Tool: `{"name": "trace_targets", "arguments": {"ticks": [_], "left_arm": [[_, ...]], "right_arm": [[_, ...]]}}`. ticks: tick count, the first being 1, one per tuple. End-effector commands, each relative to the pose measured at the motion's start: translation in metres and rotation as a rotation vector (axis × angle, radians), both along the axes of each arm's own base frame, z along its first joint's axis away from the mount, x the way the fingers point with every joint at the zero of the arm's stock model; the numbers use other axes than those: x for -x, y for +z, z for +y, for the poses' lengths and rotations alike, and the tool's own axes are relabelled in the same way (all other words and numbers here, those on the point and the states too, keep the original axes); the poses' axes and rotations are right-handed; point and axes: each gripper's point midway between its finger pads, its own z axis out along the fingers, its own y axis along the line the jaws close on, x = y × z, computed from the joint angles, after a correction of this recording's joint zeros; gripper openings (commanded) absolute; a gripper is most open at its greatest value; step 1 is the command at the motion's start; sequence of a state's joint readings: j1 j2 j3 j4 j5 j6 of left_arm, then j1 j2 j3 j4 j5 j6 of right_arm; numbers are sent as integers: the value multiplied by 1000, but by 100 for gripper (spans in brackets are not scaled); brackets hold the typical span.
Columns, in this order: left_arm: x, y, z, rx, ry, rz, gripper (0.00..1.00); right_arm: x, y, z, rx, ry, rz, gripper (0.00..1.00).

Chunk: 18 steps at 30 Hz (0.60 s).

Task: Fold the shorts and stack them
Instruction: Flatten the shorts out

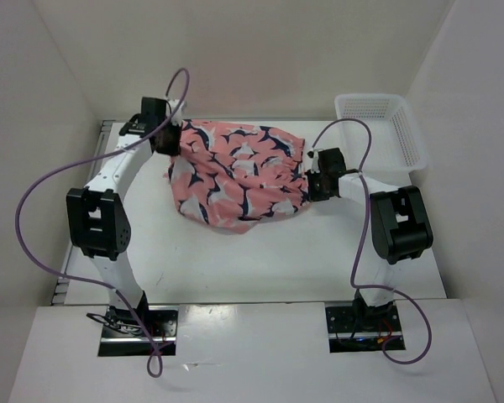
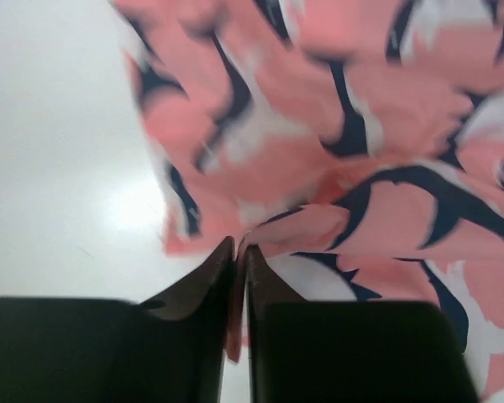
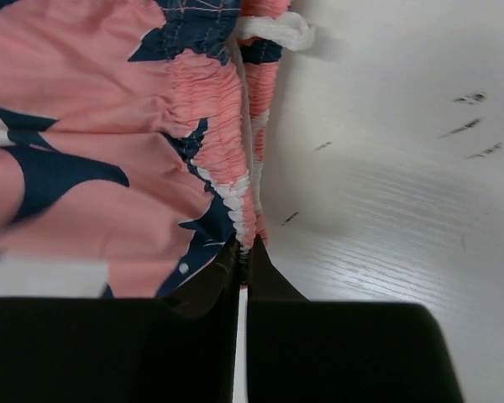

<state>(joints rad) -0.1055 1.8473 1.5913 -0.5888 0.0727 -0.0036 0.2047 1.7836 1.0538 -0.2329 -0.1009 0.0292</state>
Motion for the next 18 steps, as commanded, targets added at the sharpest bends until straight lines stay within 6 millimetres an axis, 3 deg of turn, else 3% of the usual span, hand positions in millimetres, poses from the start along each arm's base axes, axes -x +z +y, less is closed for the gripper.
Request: {"name": "trace_targets", "arguments": {"ticks": [1, 2, 3, 4, 5, 6, 7, 8, 9, 10, 12, 13, 14, 18], "left_arm": [[-49, 29, 25, -57, 84, -139, 18], [-63, 41, 26, -61, 94, -182, 36], [-73, 26, 27, -69, 100, -166, 52], [-81, 25, 36, -91, 130, -178, 60], [-94, 39, 38, -96, 142, -218, 67], [-93, 29, 38, -102, 139, -178, 72], [-93, 32, 39, -87, 134, -179, 73], [-92, 40, 34, -63, 115, -193, 85], [-79, 38, 42, -57, 122, -173, 97], [-68, 33, 52, -51, 134, -142, 98], [-36, 31, 52, 1, 109, -80, 98], [-9, 2, 52, 22, 102, 17, 98], [9, 3, 49, 56, 87, 42, 96], [79, -47, 38, 97, 66, 267, 92]], "right_arm": [[-2, 13, 16, -61, 99, -40, 0], [-3, 22, 21, -82, 126, -50, 0], [-2, 27, 31, -132, 163, -51, 0], [-1, 34, 36, -155, 180, -55, 0], [-5, 43, 41, -177, 197, -67, 0], [-5, 53, 49, -217, 216, -77, 0], [-8, 58, 51, -227, 224, -89, 0], [-13, 70, 54, -243, 225, -114, 0], [-16, 74, 55, -252, 214, -118, 0], [-18, 78, 56, -253, 215, -127, 0], [-24, 85, 57, -263, 209, -147, 0], [-28, 91, 58, -264, 211, -162, 0], [-31, 89, 57, -262, 197, -159, 0], [-37, 89, 59, -262, 197, -160, 0]]}}
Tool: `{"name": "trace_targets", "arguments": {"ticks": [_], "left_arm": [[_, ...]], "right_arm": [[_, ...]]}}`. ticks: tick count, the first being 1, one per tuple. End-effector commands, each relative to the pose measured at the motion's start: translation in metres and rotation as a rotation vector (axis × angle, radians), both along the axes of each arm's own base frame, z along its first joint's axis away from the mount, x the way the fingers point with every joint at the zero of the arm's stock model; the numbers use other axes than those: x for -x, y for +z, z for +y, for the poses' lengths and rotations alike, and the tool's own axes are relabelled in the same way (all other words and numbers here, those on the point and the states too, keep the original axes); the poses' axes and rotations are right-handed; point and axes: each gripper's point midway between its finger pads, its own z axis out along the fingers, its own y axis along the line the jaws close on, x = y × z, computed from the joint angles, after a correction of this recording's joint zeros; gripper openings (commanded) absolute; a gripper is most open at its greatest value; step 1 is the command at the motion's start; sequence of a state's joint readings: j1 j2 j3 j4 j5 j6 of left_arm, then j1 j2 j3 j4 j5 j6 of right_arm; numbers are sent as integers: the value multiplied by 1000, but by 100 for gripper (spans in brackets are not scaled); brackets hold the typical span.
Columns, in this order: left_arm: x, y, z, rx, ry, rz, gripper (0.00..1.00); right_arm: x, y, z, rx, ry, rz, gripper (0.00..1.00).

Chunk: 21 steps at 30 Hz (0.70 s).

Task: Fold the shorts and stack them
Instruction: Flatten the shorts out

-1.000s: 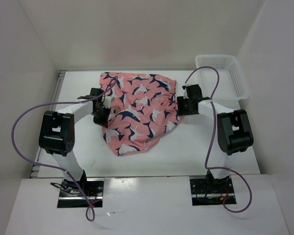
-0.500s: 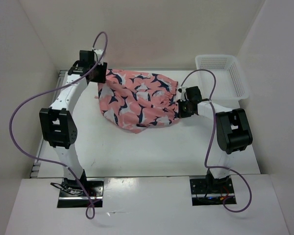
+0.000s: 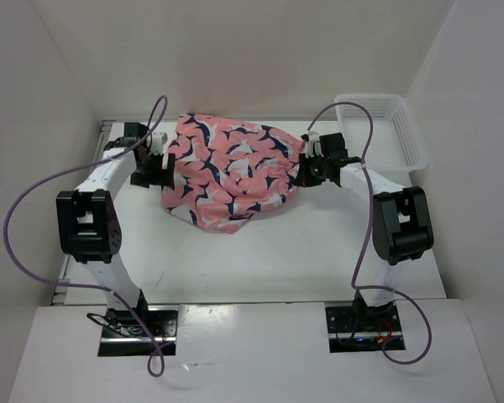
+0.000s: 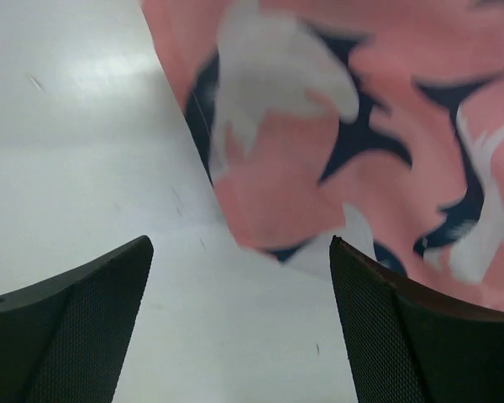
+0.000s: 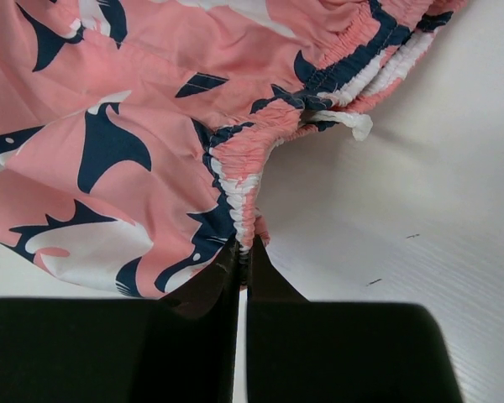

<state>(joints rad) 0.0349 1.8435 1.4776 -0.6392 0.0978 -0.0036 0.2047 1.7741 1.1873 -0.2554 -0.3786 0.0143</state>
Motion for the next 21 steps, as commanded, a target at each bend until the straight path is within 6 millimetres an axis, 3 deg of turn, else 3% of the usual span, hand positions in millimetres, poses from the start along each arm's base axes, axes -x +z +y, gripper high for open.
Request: {"name": "trace_targets", "arguments": {"ticks": [1, 3, 8, 11, 14, 15, 16, 17, 18, 19, 21], "left_arm": [[50, -10, -21, 94, -52, 122, 92], [61, -36, -26, 121, -59, 190, 92], [38, -58, -34, 166, -80, 176, 92], [38, -80, -39, 177, -89, 222, 92], [42, -98, -49, 176, -112, 266, 67], [38, -92, -53, 196, -121, 255, 54], [37, -90, -60, 236, -136, 261, 26], [39, -82, -63, 253, -140, 279, 11], [32, -73, -63, 253, -141, 266, 3], [8, -42, -61, 234, -147, 175, 0], [-13, 0, -56, 197, -143, 85, 0]], "right_arm": [[-16, 32, 7, -39, 6, -80, 0], [-16, 27, 7, -37, 6, -69, 0], [-17, 23, 6, -25, 18, -69, 0], [-15, 28, 4, -19, 9, -83, 0], [-9, 25, 3, -17, 9, -73, 0], [-11, 26, 3, -18, 9, -82, 0], [-9, 22, 3, -17, 9, -73, 0], [-9, 26, 3, -18, 9, -82, 0], [-9, 26, 3, -18, 9, -82, 0], [-9, 26, 2, -13, 15, -86, 0], [-5, 30, 7, -37, 39, -82, 0]]}}
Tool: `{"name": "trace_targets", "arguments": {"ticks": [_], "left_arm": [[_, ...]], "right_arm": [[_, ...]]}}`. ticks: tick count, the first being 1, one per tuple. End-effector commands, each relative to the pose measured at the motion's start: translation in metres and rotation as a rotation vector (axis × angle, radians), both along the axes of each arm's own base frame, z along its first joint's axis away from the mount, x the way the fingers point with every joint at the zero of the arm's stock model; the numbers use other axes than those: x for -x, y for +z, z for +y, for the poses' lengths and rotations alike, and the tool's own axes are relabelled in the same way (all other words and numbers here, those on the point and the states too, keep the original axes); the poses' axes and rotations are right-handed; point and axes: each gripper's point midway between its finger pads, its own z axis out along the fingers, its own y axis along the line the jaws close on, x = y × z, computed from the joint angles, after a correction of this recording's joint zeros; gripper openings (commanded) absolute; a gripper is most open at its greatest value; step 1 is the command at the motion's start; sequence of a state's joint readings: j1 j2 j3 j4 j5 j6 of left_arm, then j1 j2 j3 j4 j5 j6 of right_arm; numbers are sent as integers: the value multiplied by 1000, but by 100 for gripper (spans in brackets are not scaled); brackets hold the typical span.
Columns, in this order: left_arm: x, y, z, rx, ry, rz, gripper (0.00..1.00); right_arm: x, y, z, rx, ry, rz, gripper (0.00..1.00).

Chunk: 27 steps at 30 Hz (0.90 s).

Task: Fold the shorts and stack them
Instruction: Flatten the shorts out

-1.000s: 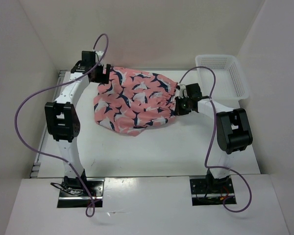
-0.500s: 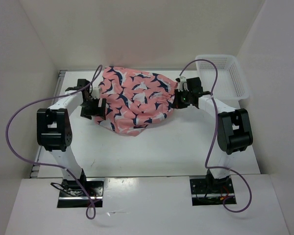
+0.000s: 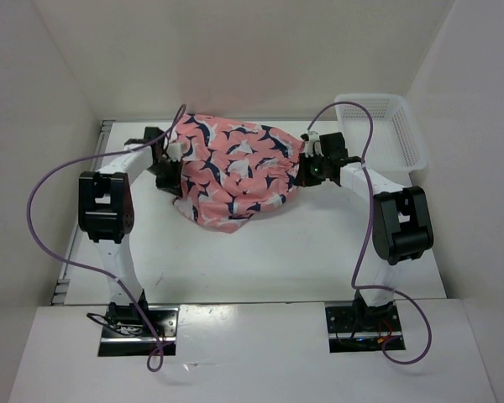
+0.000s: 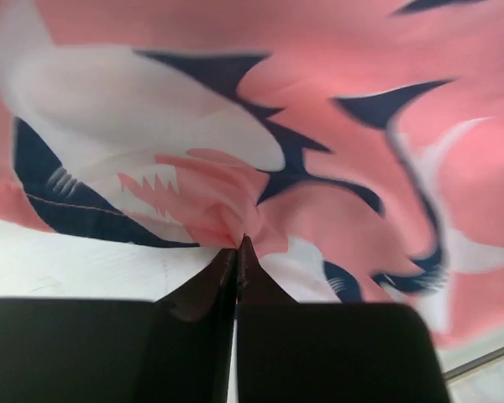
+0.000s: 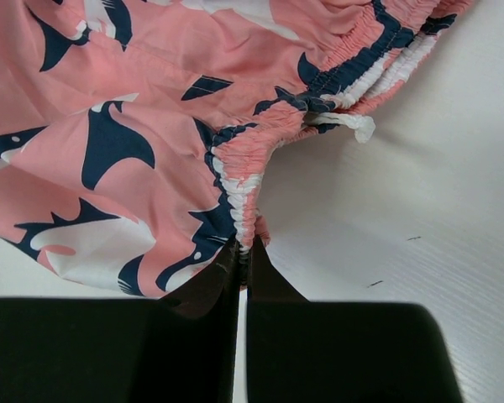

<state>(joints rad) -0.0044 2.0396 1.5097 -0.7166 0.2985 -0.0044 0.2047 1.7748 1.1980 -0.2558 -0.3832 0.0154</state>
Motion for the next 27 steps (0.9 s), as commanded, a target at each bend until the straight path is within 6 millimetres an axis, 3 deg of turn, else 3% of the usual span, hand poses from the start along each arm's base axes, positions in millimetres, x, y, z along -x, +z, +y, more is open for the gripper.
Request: {"name": "trace_targets", "arguments": {"ticks": [1, 2, 4, 5, 6, 7, 9, 10, 11, 12, 13, 14, 16, 19, 21, 27], "left_arm": [[-47, 94, -6, -5, -17, -232, 0], [-70, 134, -2, -56, -3, -346, 0], [-86, 169, -15, -95, -18, -450, 0], [-88, 192, -47, -101, -71, -510, 0], [-86, 190, -68, -92, -112, -504, 3], [-76, 177, -111, -74, -200, -482, 10], [-59, 158, -153, -37, -297, -433, 21], [-49, 136, -171, -32, -343, -367, 27], [-34, 126, -195, -20, -403, -333, 45], [-28, 111, -206, -15, -430, -291, 52], [-23, 113, -211, -6, -445, -286, 56], [-22, 114, -214, 11, -452, -282, 59], [-15, 131, -221, 71, -474, -299, 74], [-28, 170, -207, 59, -430, -420, 98], [-33, 197, -196, 42, -395, -503, 100], [-77, 238, -127, -72, -204, -638, 100]], "right_arm": [[-1, 27, 7, -38, 43, -72, 0], [2, 24, 8, -51, 41, -55, 0], [6, 20, 9, -61, 40, -35, 0], [10, 17, 13, -61, 49, -32, 0], [13, 12, 12, -58, 49, -20, 0], [15, 13, 16, -64, 51, -14, 0], [18, 9, 16, -67, 45, 1, 0], [18, 12, 16, -69, 45, -8, 0], [16, 12, 14, -57, 33, -11, 0], [15, 11, 12, -44, 35, -18, 0], [14, 15, 10, -34, 36, -37, 0], [13, 15, 9, -28, 30, -39, 0], [15, 13, 5, -9, 27, -44, 0], [17, 7, 3, -1, 21, -37, 0], [20, 0, 2, 8, 27, -24, 0], [13, -2, -1, 41, 38, -44, 0]]}}
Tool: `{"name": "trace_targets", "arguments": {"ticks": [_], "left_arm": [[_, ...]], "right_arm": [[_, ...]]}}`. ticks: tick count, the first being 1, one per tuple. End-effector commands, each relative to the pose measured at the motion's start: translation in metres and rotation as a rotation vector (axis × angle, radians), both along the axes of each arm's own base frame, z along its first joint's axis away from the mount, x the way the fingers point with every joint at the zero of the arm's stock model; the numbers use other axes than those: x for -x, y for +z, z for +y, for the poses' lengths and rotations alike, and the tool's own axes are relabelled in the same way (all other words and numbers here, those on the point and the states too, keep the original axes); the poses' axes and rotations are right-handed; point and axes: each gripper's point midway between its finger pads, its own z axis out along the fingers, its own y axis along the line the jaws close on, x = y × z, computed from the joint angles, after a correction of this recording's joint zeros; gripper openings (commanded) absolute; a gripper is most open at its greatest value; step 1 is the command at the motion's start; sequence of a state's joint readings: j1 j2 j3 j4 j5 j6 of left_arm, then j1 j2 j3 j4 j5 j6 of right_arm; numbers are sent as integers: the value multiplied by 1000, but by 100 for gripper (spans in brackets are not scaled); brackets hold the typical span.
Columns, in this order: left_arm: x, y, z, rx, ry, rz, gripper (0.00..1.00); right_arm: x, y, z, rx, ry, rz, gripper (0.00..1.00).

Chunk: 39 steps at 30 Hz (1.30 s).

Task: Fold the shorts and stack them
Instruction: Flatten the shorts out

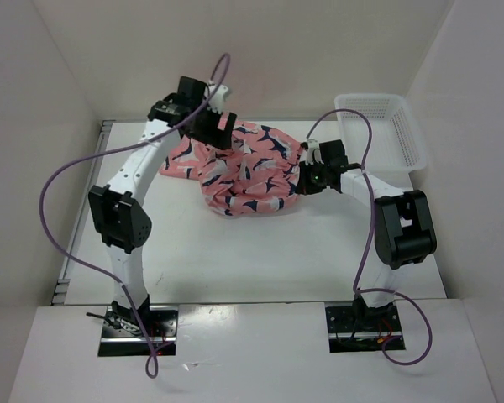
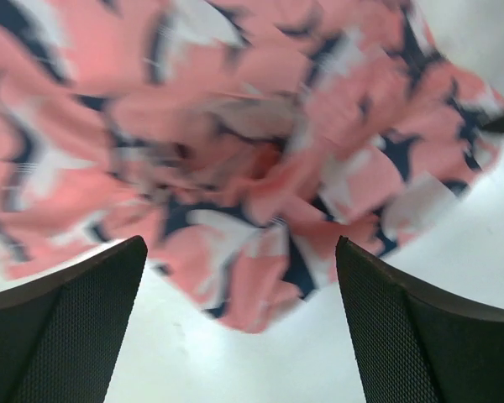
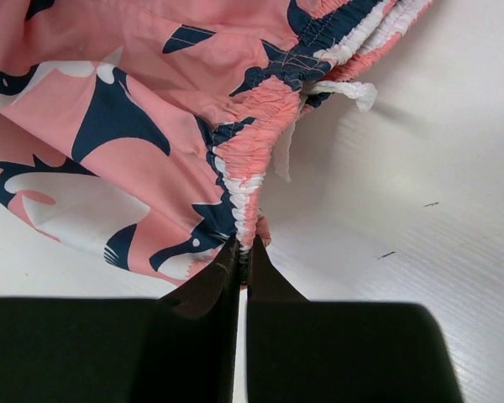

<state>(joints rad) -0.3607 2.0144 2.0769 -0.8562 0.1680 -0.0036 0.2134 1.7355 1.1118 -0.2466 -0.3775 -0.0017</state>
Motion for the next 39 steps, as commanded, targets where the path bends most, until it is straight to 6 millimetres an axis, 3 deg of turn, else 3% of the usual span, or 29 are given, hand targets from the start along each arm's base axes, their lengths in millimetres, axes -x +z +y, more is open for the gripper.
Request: {"name": "trace_targets", "arguments": {"ticks": [1, 2, 4, 5, 6, 7, 8, 10, 13, 20, 25, 27, 28, 34, 36, 37, 39], "left_arm": [[-31, 60, 47, -10, 142, -195, 100], [-41, 63, 69, -53, 215, -224, 100], [-49, 33, 99, -93, 280, -179, 98], [-51, 12, 124, -93, 315, -125, 96], [-46, -2, 129, -69, 304, -79, 94], [-33, -33, 131, -47, 281, 21, 93], [-24, -42, 117, 38, 216, 73, 93], [-5, -66, 107, 76, 176, 164, 93], [-7, -78, 94, 104, 140, 187, 97], [-10, -92, 73, 201, 66, 245, 100], [-6, -96, 70, 216, 56, 260, 100], [1, -107, 66, 211, 50, 287, 93], [5, -116, 62, 206, 44, 310, 83], [22, -143, 39, 286, -25, 417, 44], [26, -147, 40, 285, -23, 431, 7], [26, -150, 47, 276, -3, 436, 0], [17, -135, 61, 260, 29, 384, 0]], "right_arm": [[-10, 12, 1, 25, 30, -76, 0], [-10, 12, 1, 25, 30, -76, 0], [-10, 12, 1, 30, 36, -81, 0], [-7, 9, 0, 32, 36, -72, 0], [-7, 13, 0, 30, 36, -82, 0], [-5, 10, 0, 32, 36, -74, 0], [-5, 9, 0, 37, 44, -79, 0], [-3, 6, -2, 46, 38, -71, 0], [-1, 4, -3, 48, 38, -62, 0], [-1, 5, -2, 50, 57, -69, 0], [4, 5, -3, 50, 57, -70, 0], [5, 3, -3, 50, 57, -69, 0], [5, 3, -3, 50, 57, -70, 0], [8, -1, -4, 52, 58, -61, 0], [8, -1, -4, 52, 58, -61, 0], [8, -1, -4, 52, 58, -61, 0], [4, 4, -3, 50, 57, -72, 0]]}}
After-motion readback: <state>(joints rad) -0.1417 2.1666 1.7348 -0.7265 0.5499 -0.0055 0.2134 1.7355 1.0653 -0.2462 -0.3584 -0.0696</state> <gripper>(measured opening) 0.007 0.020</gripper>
